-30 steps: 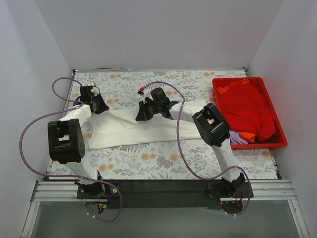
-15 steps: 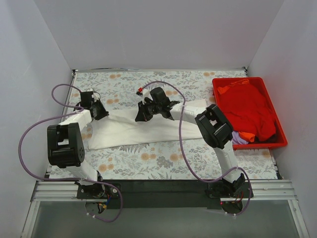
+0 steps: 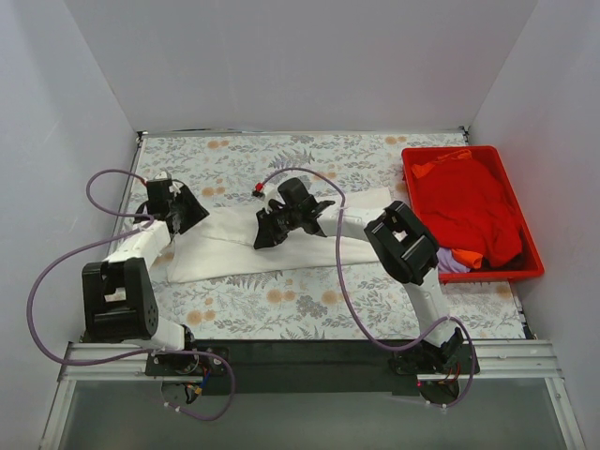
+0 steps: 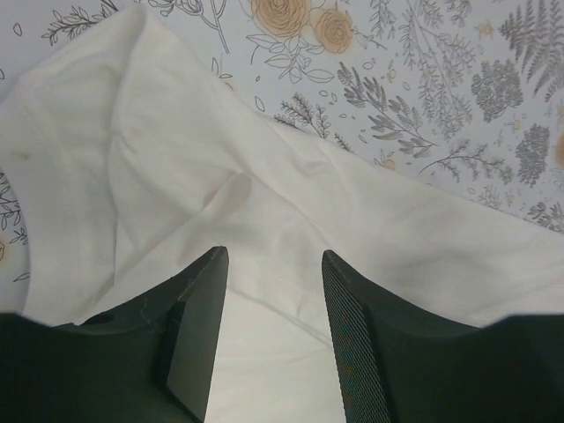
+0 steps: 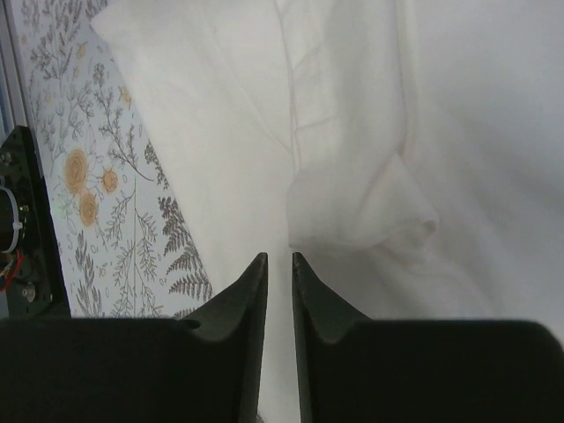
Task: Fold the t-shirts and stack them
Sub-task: Fold the tshirt
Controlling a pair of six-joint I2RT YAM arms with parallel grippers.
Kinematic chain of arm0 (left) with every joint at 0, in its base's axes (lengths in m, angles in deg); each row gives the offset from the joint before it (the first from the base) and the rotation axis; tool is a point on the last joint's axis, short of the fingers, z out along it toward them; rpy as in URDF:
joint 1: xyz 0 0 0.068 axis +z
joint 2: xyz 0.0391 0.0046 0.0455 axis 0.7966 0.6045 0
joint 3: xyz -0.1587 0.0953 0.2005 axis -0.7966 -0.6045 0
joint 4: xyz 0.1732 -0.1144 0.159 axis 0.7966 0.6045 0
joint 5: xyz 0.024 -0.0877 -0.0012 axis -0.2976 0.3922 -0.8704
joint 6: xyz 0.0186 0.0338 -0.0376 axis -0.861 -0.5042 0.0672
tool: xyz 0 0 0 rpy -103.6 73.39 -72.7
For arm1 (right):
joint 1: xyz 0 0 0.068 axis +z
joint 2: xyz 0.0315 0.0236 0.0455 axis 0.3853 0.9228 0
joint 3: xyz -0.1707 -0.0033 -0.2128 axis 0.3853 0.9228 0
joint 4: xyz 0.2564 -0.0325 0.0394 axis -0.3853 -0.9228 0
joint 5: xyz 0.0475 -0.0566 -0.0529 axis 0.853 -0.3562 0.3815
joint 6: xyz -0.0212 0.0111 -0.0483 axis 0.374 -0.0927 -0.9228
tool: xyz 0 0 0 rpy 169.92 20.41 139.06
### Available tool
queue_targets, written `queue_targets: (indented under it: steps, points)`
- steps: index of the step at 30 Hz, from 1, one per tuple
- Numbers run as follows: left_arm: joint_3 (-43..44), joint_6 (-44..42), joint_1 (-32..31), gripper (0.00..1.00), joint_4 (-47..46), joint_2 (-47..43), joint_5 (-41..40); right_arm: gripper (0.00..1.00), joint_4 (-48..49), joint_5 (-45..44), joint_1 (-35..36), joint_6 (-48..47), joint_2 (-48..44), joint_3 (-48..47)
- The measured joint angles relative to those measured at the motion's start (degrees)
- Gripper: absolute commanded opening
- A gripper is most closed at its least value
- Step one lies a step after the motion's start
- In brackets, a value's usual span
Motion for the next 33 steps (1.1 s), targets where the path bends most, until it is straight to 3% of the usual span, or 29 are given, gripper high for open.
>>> queue_targets:
  steps: [4, 8, 12, 18, 25, 33]
  points:
    - [-0.5, 2.3, 0.0, 0.47, 0.9, -4.2, -0.7, 0.24, -0.9, -0.4, 0.0, -0.1, -1.6, 3.6]
    - [-0.7, 5.7, 0.0, 0.47, 5.9, -7.3, -4.2, 0.35, -2.5, -2.6, -0.9, -0.1, -7.9, 10.4]
    - [-2.4, 9.9, 0.0, 0.47, 12.0, -9.9, -10.3, 0.42, -4.7, -7.8, -4.8, -1.4, -18.0, 18.5]
    - [-8.1, 14.1, 0.0, 0.47, 17.2, -11.3, -15.6, 0.44, -8.5, -18.4, -12.9, -2.6, -28.7, 28.5]
    - [-5.8, 14.9, 0.0, 0.46, 17.9, -2.7, -17.1, 0.44, -14.0, -29.3, -17.3, -3.3, -32.9, 36.4]
    - [12.8, 12.1, -0.1, 0.48, 20.2, 15.5, -16.8, 0.43, -12.6, -27.8, -15.4, -2.3, -39.0, 43.7]
